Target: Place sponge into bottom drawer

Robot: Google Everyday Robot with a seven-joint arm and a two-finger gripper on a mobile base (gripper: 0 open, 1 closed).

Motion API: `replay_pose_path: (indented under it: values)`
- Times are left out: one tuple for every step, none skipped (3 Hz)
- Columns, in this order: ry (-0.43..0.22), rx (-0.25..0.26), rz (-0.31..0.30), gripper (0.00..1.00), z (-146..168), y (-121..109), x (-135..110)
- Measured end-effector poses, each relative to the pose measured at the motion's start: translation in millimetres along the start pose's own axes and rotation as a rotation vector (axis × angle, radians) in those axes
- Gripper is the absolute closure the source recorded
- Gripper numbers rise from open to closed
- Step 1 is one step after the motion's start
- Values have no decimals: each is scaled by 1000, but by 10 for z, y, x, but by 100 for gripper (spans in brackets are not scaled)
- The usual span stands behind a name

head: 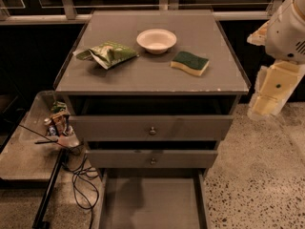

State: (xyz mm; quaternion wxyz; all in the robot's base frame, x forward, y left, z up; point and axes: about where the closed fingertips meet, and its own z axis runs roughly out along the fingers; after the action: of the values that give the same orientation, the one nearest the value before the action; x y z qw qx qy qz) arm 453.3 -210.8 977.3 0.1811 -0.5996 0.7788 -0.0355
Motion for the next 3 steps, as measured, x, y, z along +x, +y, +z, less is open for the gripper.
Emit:
replay_pose_path:
  values:
    - [-72, 19, 16, 0, 117, -223, -124]
    - [-138, 61, 40, 0, 272, -540, -260]
    - [-177, 122, 73, 0, 472, -913, -497]
